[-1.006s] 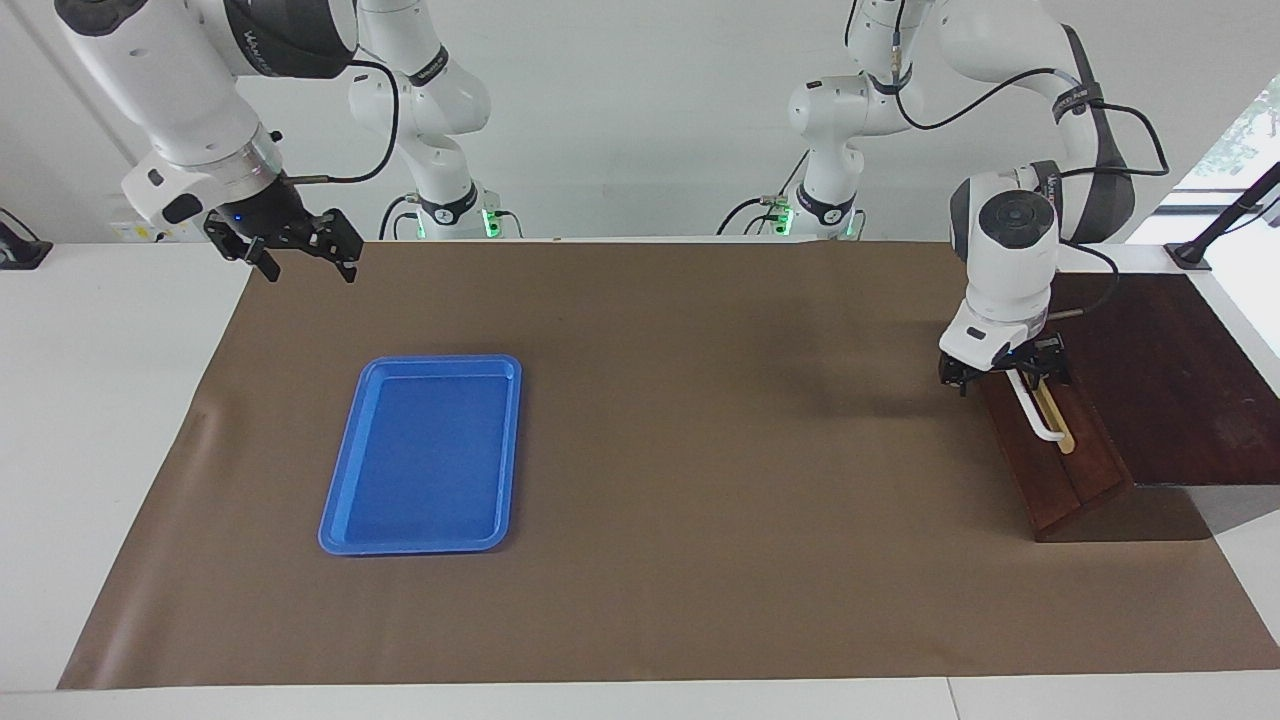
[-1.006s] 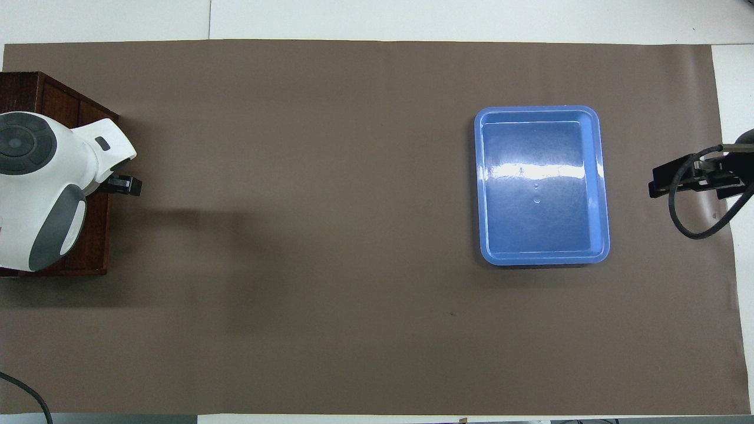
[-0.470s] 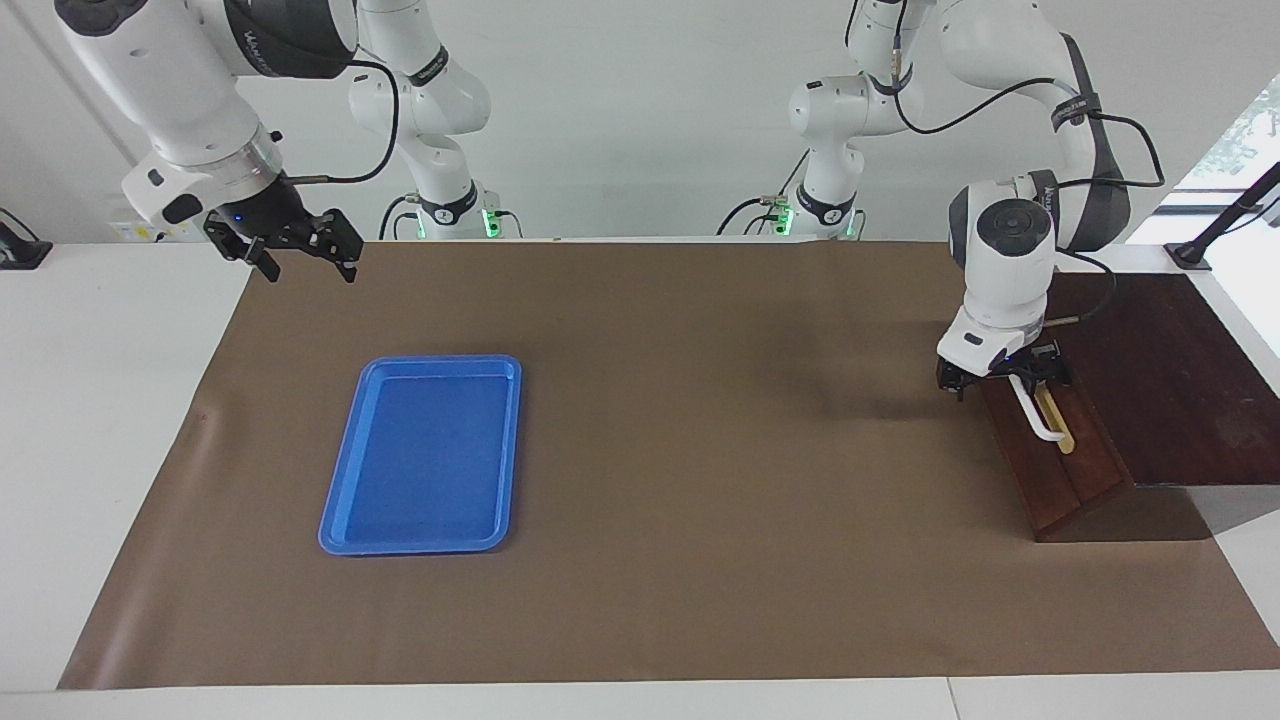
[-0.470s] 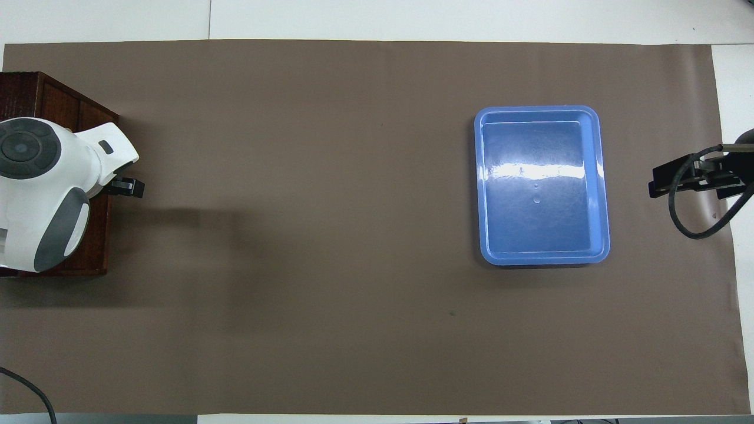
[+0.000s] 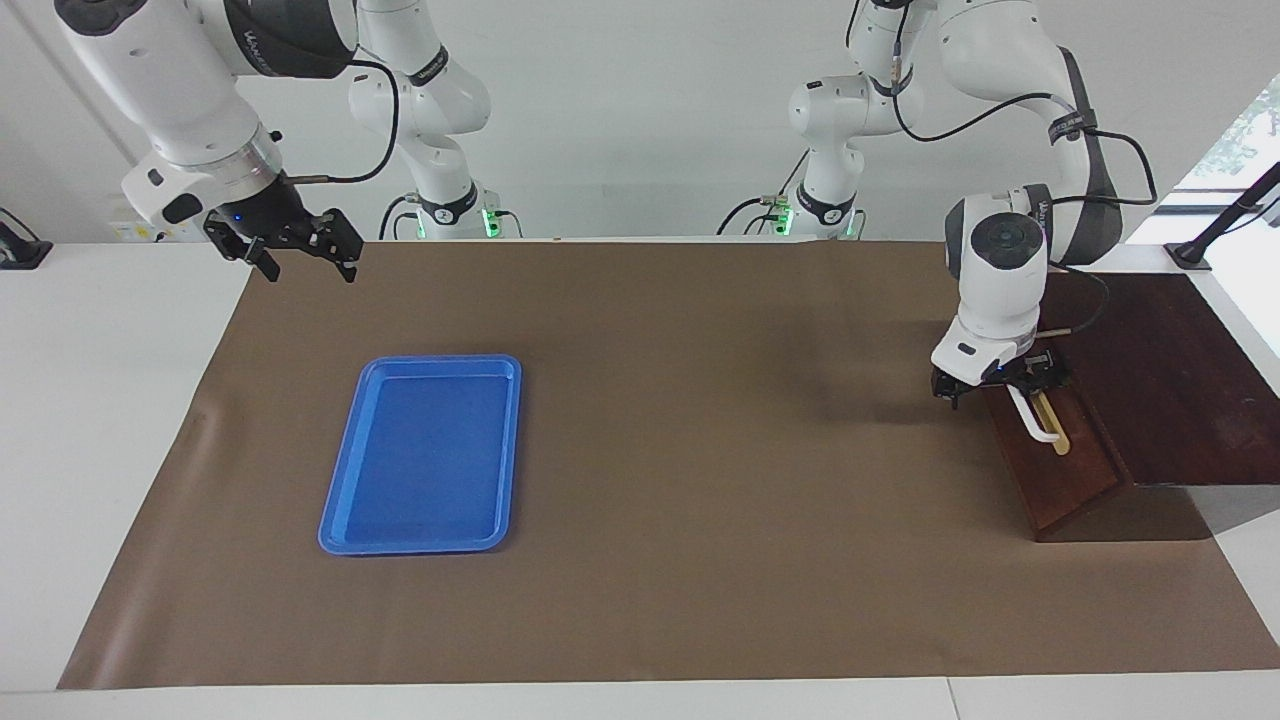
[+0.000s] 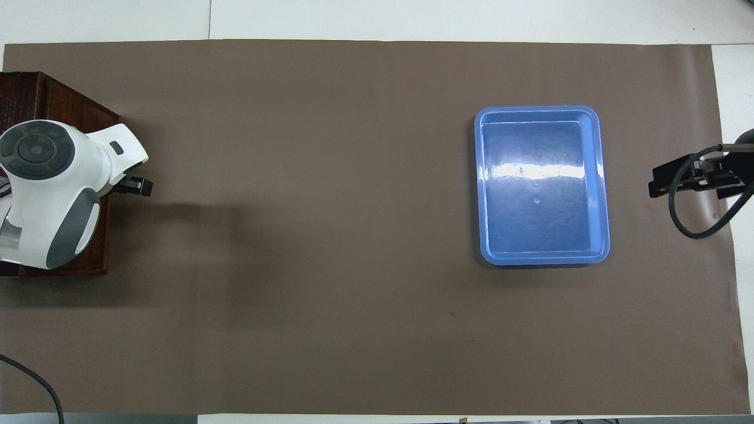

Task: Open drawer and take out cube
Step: 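Pull the drawer open toward the robot with the left gripper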

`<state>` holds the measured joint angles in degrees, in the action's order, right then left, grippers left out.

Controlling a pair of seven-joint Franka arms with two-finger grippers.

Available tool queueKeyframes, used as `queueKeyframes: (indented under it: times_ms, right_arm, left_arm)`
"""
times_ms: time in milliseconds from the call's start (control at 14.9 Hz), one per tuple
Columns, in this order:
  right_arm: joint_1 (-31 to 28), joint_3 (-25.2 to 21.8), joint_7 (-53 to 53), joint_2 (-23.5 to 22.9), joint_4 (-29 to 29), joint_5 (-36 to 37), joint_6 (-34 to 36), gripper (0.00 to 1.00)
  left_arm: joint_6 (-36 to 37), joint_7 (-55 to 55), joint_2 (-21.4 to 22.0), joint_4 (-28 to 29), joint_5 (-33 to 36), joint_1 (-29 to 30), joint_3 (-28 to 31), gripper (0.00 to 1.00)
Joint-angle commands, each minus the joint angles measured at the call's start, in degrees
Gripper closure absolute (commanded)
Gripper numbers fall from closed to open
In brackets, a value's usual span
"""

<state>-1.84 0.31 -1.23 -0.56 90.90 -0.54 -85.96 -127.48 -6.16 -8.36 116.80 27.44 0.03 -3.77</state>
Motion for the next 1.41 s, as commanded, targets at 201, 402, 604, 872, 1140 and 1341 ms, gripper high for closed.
queueKeyframes:
  times_ms: [201, 402, 604, 872, 1140, 1341]
  right_arm:
    - [-0.8, 0.5, 1.3, 0.2, 0.2, 0.6, 0.5, 0.00]
    - [-0.8, 0.5, 1.3, 0.2, 0.2, 0.6, 0.5, 0.00]
    - [-0.8, 0.5, 1.3, 0.2, 0.2, 0.6, 0.5, 0.00]
    - [-0.8, 0.5, 1.3, 0.2, 0.2, 0.6, 0.5, 0.00]
    - [-0.8, 0.5, 1.3, 0.2, 0.2, 0.6, 0.5, 0.00]
    - [-0.8, 0.5, 1.3, 0.2, 0.2, 0.6, 0.5, 0.00]
  left_arm:
    - [0.7, -6.3, -1.6, -2.7, -0.3, -6.8, -0.1, 0.00]
    - [2.2, -6.8, -1.5, -3.2, -1.8, -10.0, -0.1, 0.00]
    - [3.2, -7.5, -1.5, -3.2, -2.0, -11.6, -0.1, 0.00]
    - [3.6, -8.1, -1.4, -3.2, -3.6, -14.0, -0.1, 0.00]
    - [6.9, -7.9, -1.9, -6.7, -3.7, -13.8, -0.1, 0.00]
    - [15.6, -7.9, -5.7, -17.5, -7.1, -13.9, -0.1, 0.00]
